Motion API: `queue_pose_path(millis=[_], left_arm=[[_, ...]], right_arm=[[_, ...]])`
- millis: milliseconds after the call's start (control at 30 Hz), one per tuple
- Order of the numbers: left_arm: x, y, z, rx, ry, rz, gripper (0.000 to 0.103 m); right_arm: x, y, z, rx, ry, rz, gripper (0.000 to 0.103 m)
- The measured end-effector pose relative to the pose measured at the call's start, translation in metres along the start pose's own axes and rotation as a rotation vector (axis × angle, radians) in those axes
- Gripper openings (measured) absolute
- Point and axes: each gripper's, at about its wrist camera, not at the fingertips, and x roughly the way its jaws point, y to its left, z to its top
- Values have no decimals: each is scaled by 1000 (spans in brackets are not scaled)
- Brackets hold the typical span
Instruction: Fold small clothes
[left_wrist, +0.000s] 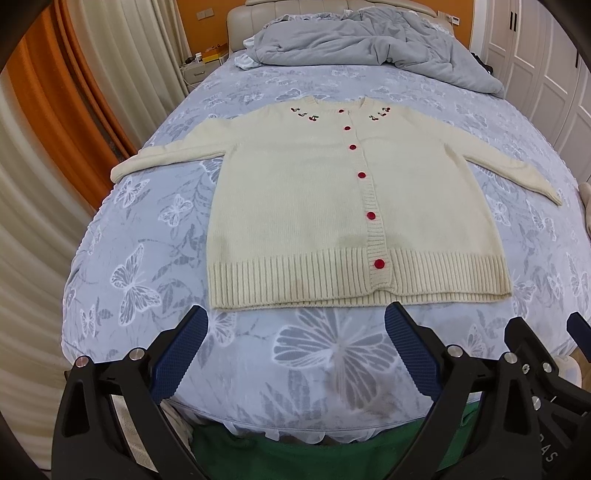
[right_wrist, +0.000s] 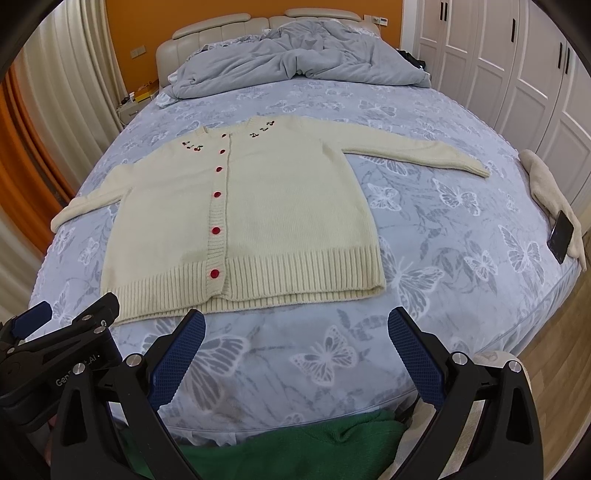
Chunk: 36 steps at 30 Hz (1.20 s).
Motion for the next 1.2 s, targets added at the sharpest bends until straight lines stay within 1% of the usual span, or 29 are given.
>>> queue_pose_path(millis=[333,633,733,967,1033,1100,1133,1200], left_arm=[[0,-1,-1,0,2,0,93],[0,-1,0,2,2,1,92],[1,-1,-1,2,4,1,92],[15,-2,-5,8,31,3,92],[24,-2,-4,7,47,-2,93],[32,-1,0,-5,63,-20,96],[37,2,2,-22,65,-41,96],[45,8,8,-60,65,-50,97]], right_arm=[[-2,-4,-7,4,5,0,98],[-1,-2,-3,3,9,-1,98],[3,-1,-9,5,14,-2,98],[25,1,-3,6,52,2,98],[33,0,0,0,63,24,98],[47,-4,6,4,84,87,98],[53,-10,10,13,88,107,98],[67,-29,21,56,86,109,98]])
